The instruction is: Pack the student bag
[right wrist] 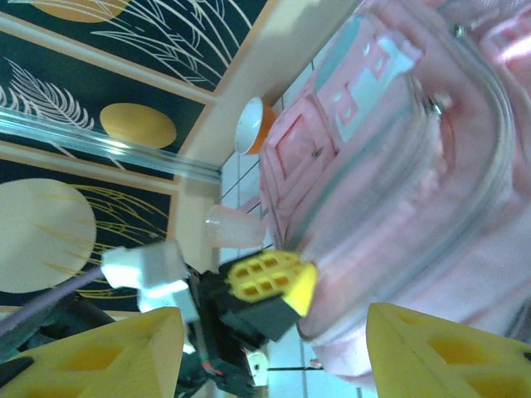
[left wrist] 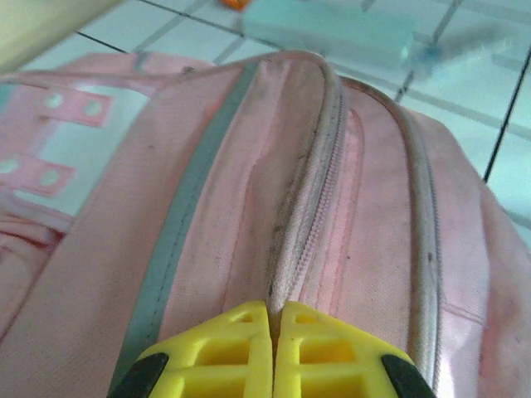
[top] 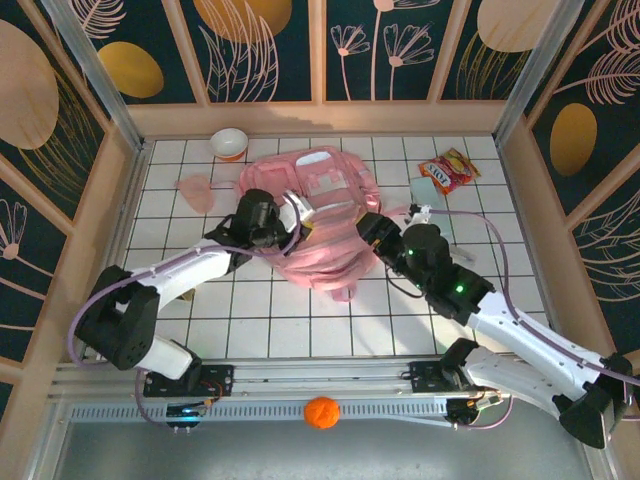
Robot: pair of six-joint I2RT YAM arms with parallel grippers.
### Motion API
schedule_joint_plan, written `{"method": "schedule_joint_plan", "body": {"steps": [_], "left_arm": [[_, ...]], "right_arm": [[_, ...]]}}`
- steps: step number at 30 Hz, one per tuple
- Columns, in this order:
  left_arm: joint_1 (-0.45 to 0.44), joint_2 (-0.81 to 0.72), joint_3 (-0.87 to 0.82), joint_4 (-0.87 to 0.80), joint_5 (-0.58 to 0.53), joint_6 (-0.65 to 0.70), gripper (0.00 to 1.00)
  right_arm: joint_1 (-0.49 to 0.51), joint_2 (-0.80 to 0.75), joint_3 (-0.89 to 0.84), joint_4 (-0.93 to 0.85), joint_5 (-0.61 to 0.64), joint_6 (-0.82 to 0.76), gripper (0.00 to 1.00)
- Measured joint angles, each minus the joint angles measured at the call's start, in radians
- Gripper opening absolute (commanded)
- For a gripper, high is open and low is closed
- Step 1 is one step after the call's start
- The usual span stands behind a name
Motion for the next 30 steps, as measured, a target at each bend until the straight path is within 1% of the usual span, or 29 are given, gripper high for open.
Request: {"method": "schedule_joint_plan", "body": {"steps": [5, 7, 9, 10, 12, 14, 15, 17, 19, 21, 23, 25, 27, 30], "left_arm": [[-0.092, 0.127, -0.013, -0.002, -0.053, 0.105, 0.00], [-0.109, 0.165, -0.013, -0.003, -0.073, 0.122, 0.00], [-0.113, 0.170, -0.012, 0.000, -0.084, 0.125, 0.00], [-0.113, 0.164, -0.011, 0.001, -0.088, 0.124, 0.08], [-0.113, 0.151, -0.008, -0.001, -0.098, 0.116, 0.32], [-0.114, 0.128, 0.000, -0.006, -0.105, 0.091, 0.43], [-0.114, 0.117, 0.005, -0.009, -0.106, 0.074, 0.47], [-0.100, 0.066, 0.012, -0.007, -0.093, 0.025, 0.56], [-0.064, 0.001, 0.012, 0.010, -0.064, -0.050, 0.64], [0.001, -0.071, 0.012, 0.048, -0.046, -0.147, 0.74], [0.056, -0.132, 0.007, 0.078, -0.062, -0.238, 0.78], [0.093, -0.190, -0.014, 0.107, -0.092, -0.314, 0.82], [0.114, -0.249, -0.066, 0.140, -0.117, -0.388, 0.84], [0.162, -0.315, -0.166, 0.172, -0.147, -0.500, 0.86]], "right_arm": [[-0.085, 0.001, 0.002, -0.051, -0.028, -0.101, 0.60], [-0.109, 0.001, 0.002, -0.061, -0.035, -0.134, 0.60], [-0.119, 0.001, 0.002, -0.068, -0.041, -0.170, 0.60], [-0.121, 0.001, 0.002, -0.071, -0.047, -0.193, 0.60], [-0.121, 0.003, 0.004, -0.079, -0.057, -0.254, 0.60], [-0.121, 0.013, 0.014, -0.081, -0.078, -0.349, 0.60], [-0.121, 0.021, 0.023, -0.082, -0.093, -0.400, 0.60], [-0.122, 0.050, 0.054, -0.088, -0.146, -0.540, 0.61], [-0.120, 0.091, 0.100, -0.109, -0.202, -0.694, 0.61], [-0.114, 0.147, 0.161, -0.148, -0.253, -0.872, 0.61], [-0.098, 0.205, 0.214, -0.189, -0.286, -1.038, 0.62], [-0.073, 0.267, 0.255, -0.232, -0.300, -1.196, 0.62], [-0.048, 0.336, 0.278, -0.270, -0.313, -1.349, 0.63], [-0.021, 0.419, 0.282, -0.308, -0.341, -1.523, 0.64]]}}
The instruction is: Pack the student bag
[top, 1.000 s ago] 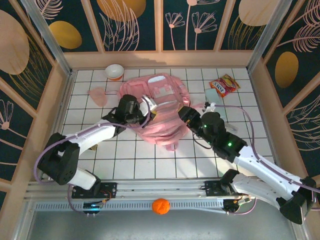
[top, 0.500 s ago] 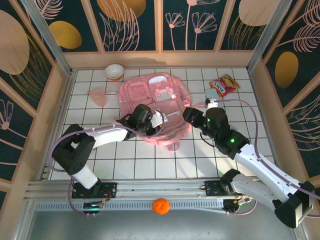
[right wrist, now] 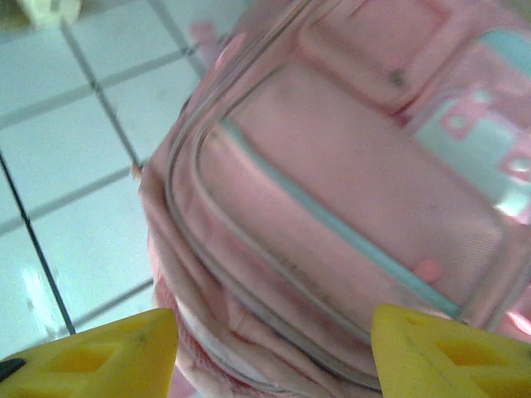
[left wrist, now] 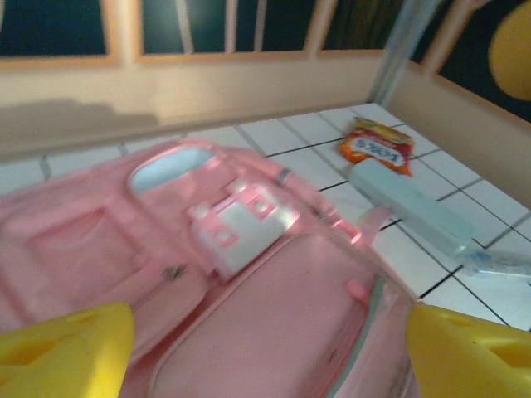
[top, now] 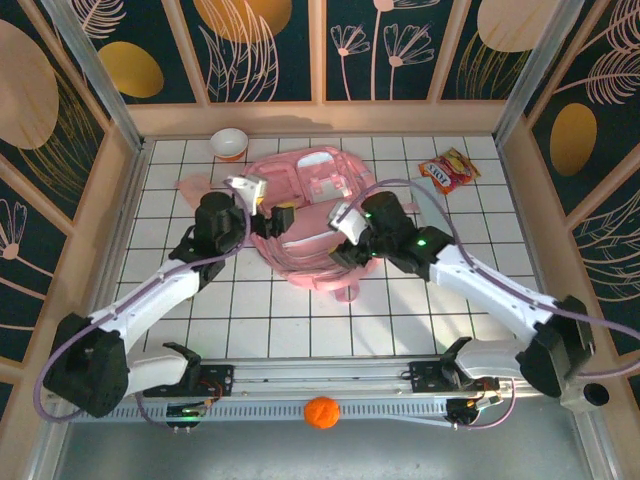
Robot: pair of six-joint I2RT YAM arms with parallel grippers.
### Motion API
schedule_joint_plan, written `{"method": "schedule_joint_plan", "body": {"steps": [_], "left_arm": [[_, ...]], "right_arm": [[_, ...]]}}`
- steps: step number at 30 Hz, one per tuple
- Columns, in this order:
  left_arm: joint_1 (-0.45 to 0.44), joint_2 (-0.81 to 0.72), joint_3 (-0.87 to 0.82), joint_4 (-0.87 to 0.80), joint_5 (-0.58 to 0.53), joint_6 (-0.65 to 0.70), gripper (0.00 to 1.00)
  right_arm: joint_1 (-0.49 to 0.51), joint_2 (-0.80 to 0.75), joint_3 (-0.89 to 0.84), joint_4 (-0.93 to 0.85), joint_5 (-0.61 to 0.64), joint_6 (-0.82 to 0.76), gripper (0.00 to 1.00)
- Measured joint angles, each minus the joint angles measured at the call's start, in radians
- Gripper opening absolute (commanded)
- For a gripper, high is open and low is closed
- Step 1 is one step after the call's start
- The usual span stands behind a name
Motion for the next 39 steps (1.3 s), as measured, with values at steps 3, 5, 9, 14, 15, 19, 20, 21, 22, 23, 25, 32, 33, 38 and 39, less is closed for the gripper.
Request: {"method": "schedule_joint_plan", "body": {"steps": [3, 5, 9, 14, 15, 19, 20, 21, 22, 23, 25, 32, 33, 38, 39], "left_arm": [[0.076, -0.050, -0.123, 0.031, -0.038, -0.135, 0.91], [0.110, -0.077, -0.191, 0.047, -0.057, -0.216, 0.91], [0.146, -0.114, -0.284, 0.089, -0.068, -0.357, 0.92], [0.159, -0.130, -0.340, 0.151, -0.089, -0.481, 0.92], [0.159, -0.129, -0.342, 0.154, -0.089, -0.492, 0.92], [0.159, -0.125, -0.343, 0.173, -0.089, -0.511, 0.91], [0.159, -0.119, -0.341, 0.175, -0.088, -0.511, 0.91], [0.159, -0.110, -0.340, 0.176, -0.087, -0.511, 0.91], [0.159, -0.100, -0.337, 0.176, -0.085, -0.511, 0.91], [0.159, -0.090, -0.334, 0.176, -0.084, -0.511, 0.91], [0.159, -0.073, -0.326, 0.175, -0.081, -0.510, 0.91], [0.159, -0.061, -0.286, 0.181, -0.038, -0.461, 0.89], [0.159, -0.061, -0.285, 0.187, -0.024, -0.446, 0.88], [0.159, -0.061, -0.284, 0.235, 0.072, -0.353, 0.81], [0.159, -0.060, -0.284, 0.251, 0.098, -0.329, 0.79]], "right_arm": [[0.024, 0.076, 0.000, -0.011, -0.026, -0.148, 0.64], [0.036, 0.117, 0.000, -0.008, -0.036, -0.225, 0.65], [0.055, 0.217, 0.022, -0.007, -0.048, -0.335, 0.67], [0.094, 0.334, 0.041, -0.006, -0.044, -0.428, 0.68], [0.100, 0.349, 0.041, -0.006, -0.043, -0.436, 0.68], [0.106, 0.388, 0.041, 0.012, -0.021, -0.453, 0.66], [0.106, 0.392, 0.041, 0.021, -0.013, -0.452, 0.62], [0.106, 0.396, 0.040, 0.036, 0.000, -0.454, 0.53], [0.104, 0.399, 0.037, 0.051, 0.008, -0.454, 0.39], [0.104, 0.399, 0.028, 0.071, 0.014, -0.455, 0.28], [0.103, 0.397, 0.005, 0.120, 0.033, -0.453, 0.09], [0.047, 0.283, 0.015, 0.061, -0.003, -0.461, 0.00], [0.019, 0.257, 0.038, 0.018, -0.026, -0.464, 0.00], [-0.137, 0.185, 0.237, -0.159, -0.145, -0.488, 0.00], [-0.166, 0.178, 0.275, -0.181, -0.165, -0.497, 0.00]]}}
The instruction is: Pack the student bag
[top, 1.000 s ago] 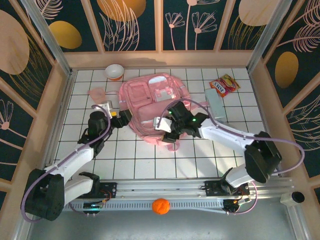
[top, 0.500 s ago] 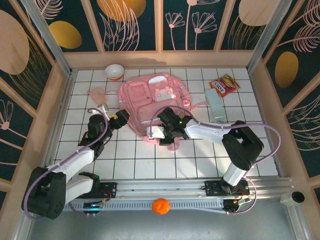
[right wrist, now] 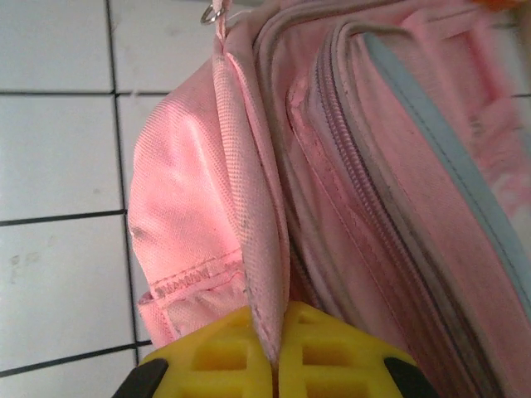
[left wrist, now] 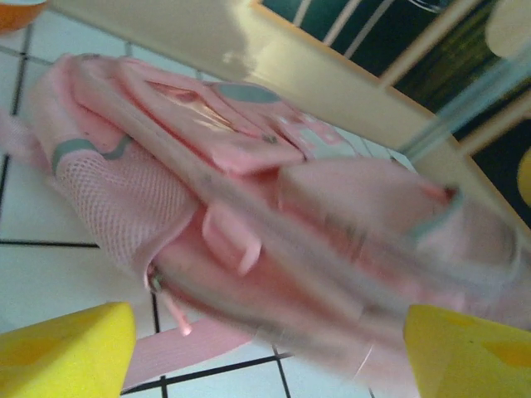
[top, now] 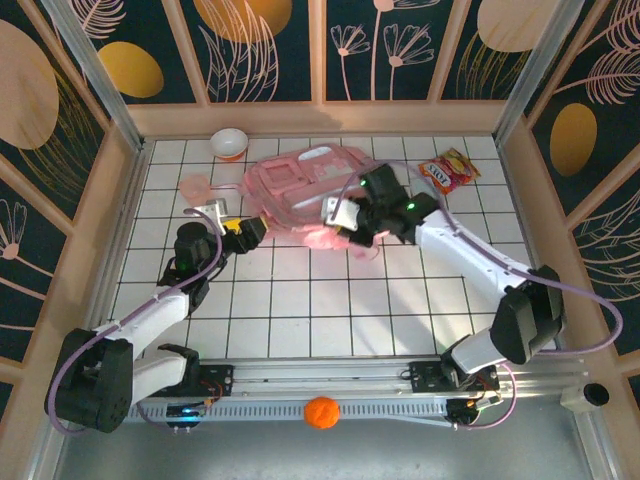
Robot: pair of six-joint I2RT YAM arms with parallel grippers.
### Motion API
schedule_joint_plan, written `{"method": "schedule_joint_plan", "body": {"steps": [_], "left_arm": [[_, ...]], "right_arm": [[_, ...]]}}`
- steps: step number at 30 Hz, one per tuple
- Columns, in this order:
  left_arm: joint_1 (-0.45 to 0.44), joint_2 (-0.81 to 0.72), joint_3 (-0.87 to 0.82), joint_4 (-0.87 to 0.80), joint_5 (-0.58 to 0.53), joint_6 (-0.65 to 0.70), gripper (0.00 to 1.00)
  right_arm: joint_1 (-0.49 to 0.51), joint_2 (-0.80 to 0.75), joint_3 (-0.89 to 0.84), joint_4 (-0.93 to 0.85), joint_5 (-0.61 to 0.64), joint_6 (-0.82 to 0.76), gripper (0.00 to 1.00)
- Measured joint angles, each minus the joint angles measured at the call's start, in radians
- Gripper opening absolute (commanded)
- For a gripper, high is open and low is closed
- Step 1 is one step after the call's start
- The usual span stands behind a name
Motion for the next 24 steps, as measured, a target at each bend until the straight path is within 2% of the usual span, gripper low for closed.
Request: {"method": "schedule_joint_plan", "body": {"steps": [5, 10, 18, 24], "left_arm": [[0.000, 0.029, -0.005, 0.100, 0.113, 0.110, 0.74], [-0.018, 0.115, -0.023, 0.179, 0.148, 0.171, 0.68], [-0.090, 0.265, -0.056, 0.285, 0.090, 0.170, 0.62], [-0.099, 0.366, -0.050, 0.371, 0.050, 0.167, 0.59]], "right_arm": [[-0.088, -0.013, 0.100, -0.082, -0.081, -0.021, 0.00], [-0.127, -0.013, 0.140, -0.161, -0.124, -0.039, 0.00], [-0.135, -0.013, 0.154, -0.198, -0.156, -0.042, 0.00], [-0.135, -0.013, 0.154, -0.198, -0.173, -0.042, 0.00]]}}
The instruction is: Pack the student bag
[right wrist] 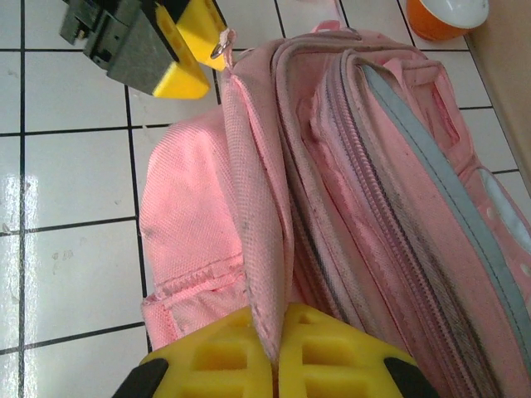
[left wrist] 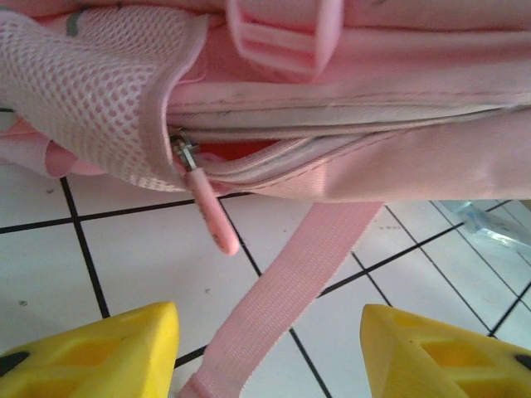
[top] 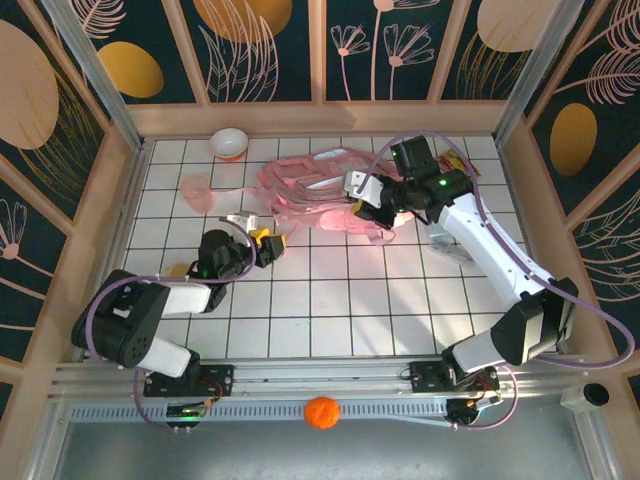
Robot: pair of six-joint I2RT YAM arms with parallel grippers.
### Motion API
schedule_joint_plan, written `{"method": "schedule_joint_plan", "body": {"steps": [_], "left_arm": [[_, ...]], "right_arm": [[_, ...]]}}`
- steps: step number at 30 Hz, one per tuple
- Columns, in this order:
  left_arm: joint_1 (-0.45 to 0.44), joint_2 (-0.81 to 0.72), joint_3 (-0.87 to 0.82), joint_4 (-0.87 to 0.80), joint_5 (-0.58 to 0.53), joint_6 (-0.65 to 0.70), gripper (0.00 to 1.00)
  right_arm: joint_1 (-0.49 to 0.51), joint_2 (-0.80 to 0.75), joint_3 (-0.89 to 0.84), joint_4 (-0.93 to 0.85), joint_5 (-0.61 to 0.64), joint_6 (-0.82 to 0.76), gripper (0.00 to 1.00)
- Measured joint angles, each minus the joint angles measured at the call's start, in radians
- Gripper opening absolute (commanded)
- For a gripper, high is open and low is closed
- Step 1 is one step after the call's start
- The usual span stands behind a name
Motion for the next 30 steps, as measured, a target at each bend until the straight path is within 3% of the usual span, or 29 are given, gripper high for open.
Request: {"method": "schedule_joint_plan", "body": {"steps": [10, 16, 19, 30], "left_arm": [[0.000, 0.128, 0.091, 0.071, -0.025, 0.026, 0.48], [0.000, 0.166, 0.129, 0.080, -0.022, 0.040, 0.12], [0.000, 0.166, 0.132, 0.072, -0.021, 0.052, 0.01], [0.000, 0.076, 0.132, -0.045, 0.127, 0.060, 0.00]], "right_arm": [[0.000, -0.010, 0.000, 0.000, -0.002, 0.005, 0.00], [0.000, -0.033, 0.000, 0.001, -0.001, 0.018, 0.00], [0.000, -0.048, -0.013, 0.009, 0.006, 0.039, 0.00], [0.002, -0.146, -0.267, 0.221, 0.075, 0.172, 0.00]]}}
